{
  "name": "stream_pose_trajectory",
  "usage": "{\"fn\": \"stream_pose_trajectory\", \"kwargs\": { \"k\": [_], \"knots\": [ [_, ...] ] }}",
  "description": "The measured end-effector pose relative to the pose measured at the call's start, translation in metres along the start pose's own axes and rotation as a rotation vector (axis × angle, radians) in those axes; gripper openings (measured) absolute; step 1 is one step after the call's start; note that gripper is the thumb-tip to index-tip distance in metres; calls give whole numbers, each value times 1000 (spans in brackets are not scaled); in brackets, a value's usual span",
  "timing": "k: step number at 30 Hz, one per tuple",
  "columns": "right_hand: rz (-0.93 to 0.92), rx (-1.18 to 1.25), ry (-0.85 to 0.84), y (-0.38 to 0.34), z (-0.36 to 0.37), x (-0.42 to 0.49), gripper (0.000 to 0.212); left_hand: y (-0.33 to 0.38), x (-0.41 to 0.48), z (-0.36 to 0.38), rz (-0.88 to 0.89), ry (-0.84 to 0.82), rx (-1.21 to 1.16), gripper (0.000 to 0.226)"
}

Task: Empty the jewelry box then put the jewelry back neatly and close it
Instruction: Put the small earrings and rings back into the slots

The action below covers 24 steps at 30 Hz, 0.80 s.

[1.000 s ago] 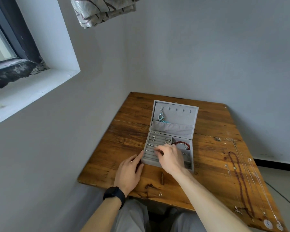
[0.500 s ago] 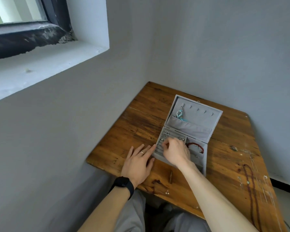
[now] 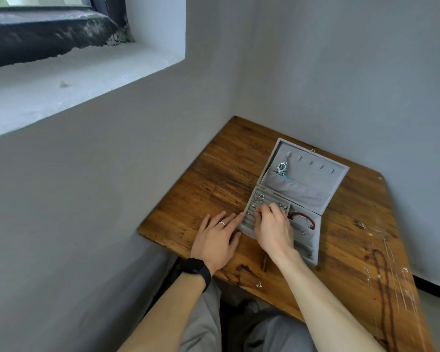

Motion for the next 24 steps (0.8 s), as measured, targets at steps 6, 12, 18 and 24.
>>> {"fn": "stream_pose_trajectory", "kwargs": {
  "k": [6, 12, 18, 24],
  "knots": [
    [108, 114, -59, 1, 3, 8, 23, 0, 0, 0, -6, 7, -4, 53],
    [154, 121, -44, -1, 8, 5, 23, 0, 1, 0, -12, 7, -4, 53],
    [145, 88, -6, -6, 7, 2, 20, 1, 0, 0, -13, 5, -10, 53],
    [158, 102, -7, -9, 4, 0, 23, 0, 0, 0, -18, -6, -9, 55]
  ]
}}
Point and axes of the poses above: each hand's wrist, its own x-axis towards the middle knuckle, its own z-axis out of the palm, y = z × x, the point moved 3 cm from there along x, towards the middle knuckle, and after that the axes turned 2 degrees about -y, right-handed, at the moved point
